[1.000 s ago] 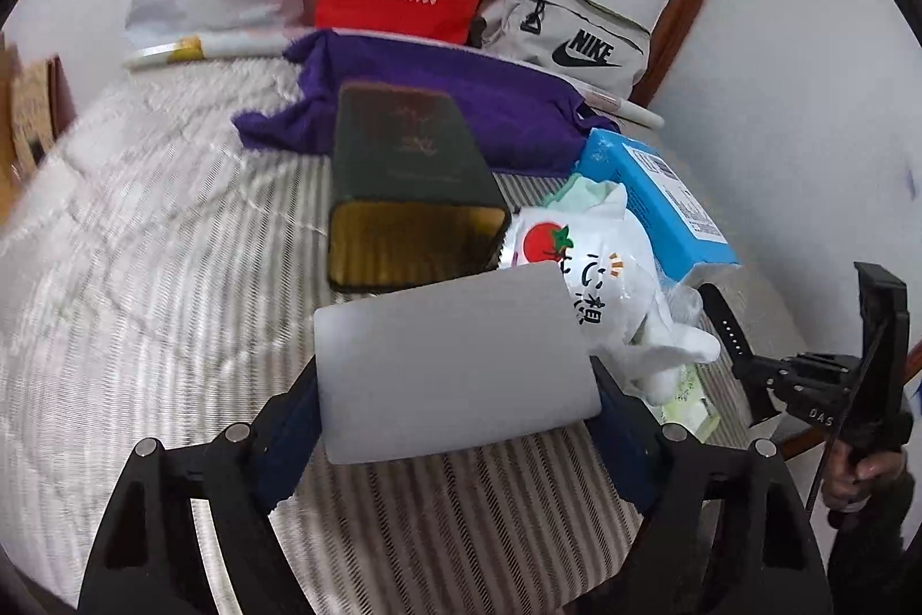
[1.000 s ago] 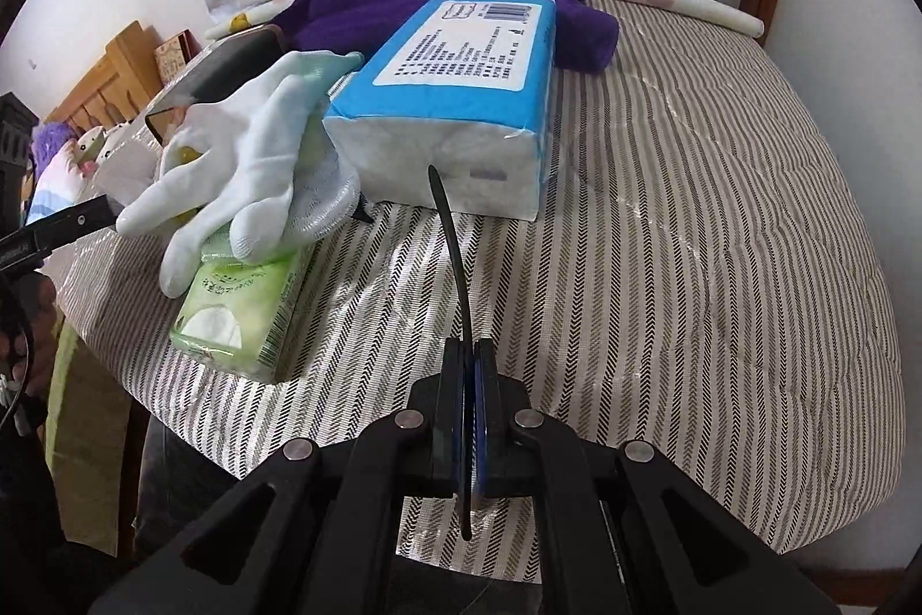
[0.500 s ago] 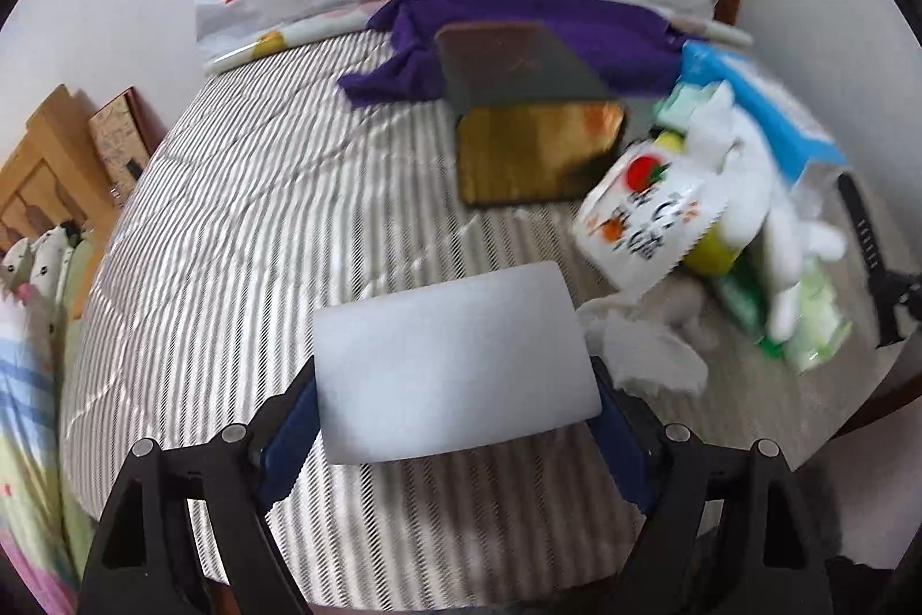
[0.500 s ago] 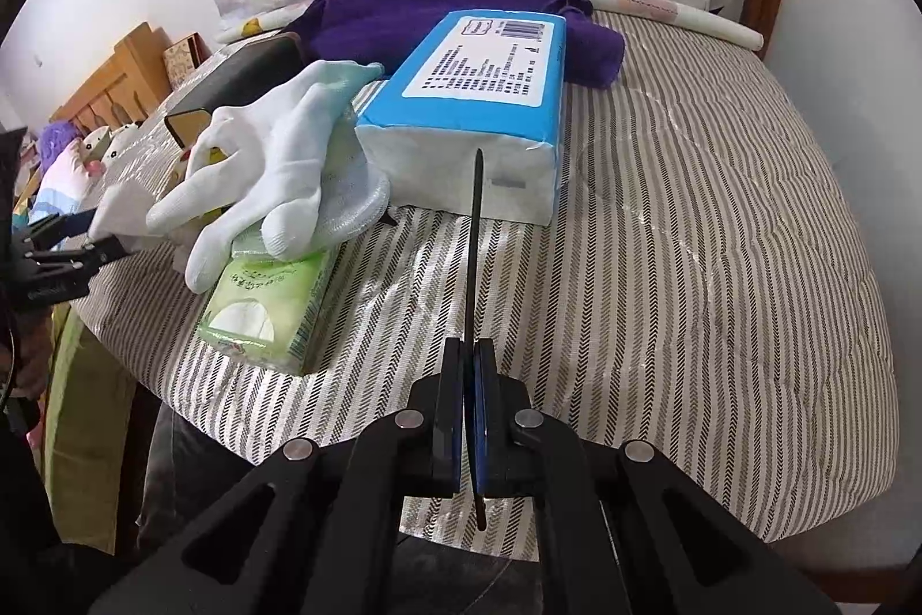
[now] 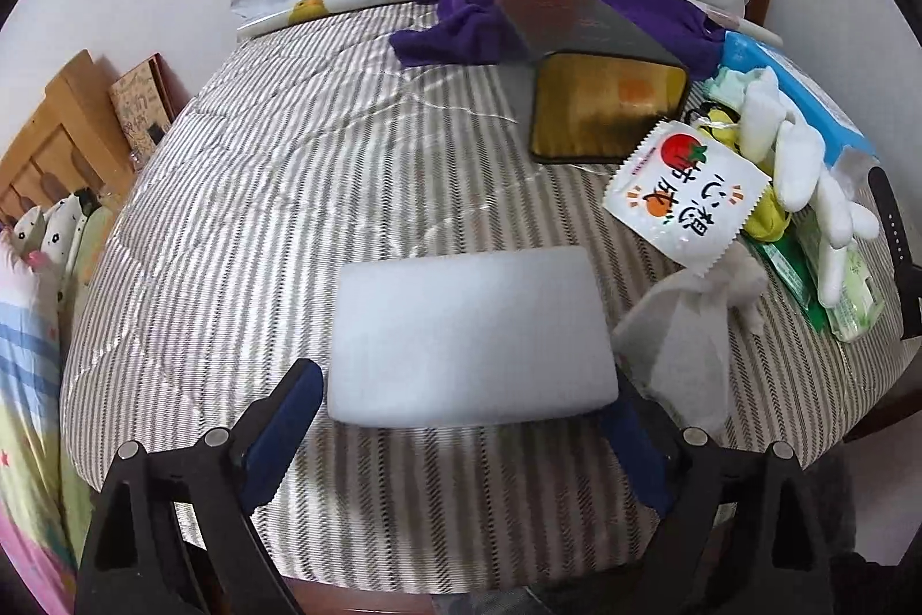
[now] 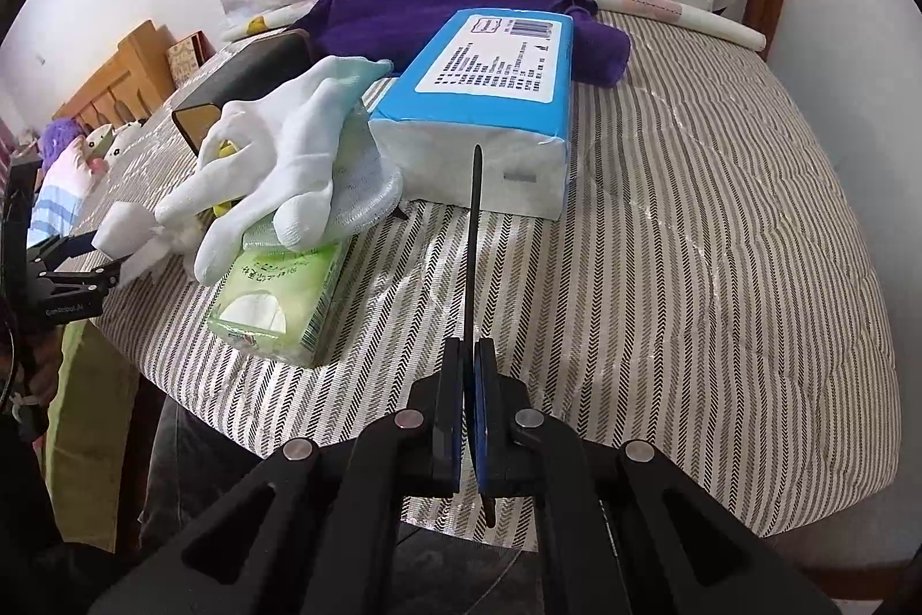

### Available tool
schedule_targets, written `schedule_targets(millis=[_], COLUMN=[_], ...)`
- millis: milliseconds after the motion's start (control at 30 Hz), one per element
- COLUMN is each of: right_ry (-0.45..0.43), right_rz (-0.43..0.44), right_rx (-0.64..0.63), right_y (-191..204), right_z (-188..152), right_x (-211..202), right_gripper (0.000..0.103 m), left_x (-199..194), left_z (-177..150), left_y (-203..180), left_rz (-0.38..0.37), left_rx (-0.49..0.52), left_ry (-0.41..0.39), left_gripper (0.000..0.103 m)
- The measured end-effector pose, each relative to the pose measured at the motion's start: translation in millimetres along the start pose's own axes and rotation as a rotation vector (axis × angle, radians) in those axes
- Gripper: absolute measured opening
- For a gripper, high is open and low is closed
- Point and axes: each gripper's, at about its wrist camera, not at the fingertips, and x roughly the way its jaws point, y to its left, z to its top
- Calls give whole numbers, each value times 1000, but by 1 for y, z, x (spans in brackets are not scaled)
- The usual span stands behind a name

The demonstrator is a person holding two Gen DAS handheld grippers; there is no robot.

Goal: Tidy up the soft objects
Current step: 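Grasp and lift the white sponge block with the left tool while the right tool holds the strap, then carry the block and strap onto the purple towel and open both tools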

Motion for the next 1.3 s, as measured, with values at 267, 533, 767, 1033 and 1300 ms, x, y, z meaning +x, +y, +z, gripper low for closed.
schedule_targets(millis=[267,533,767,1033,1300], right_ry=[6,-11,-58,-103,-138], right_rz=[-7,7,46,43,37], right_rx=[5,3,9,3,1], right_y=[-1,-4,-3,-1,-1], right_z=[1,-2,1,28,76], right_x=[4,-12,-37,-50,-50], right_gripper=[3,3,3,3,3], left_x=[-5,-22,-36,-45,-54], left_z=[0,7,18,38,79], left_y=[1,-2,6,11,4], left_rz=[5,-10,-27,-95,-94], left_rx=[31,22,-17,-61,-41], left_ry=[-52,-129,-145,-151,-179], left_gripper=[80,80,80,80,80])
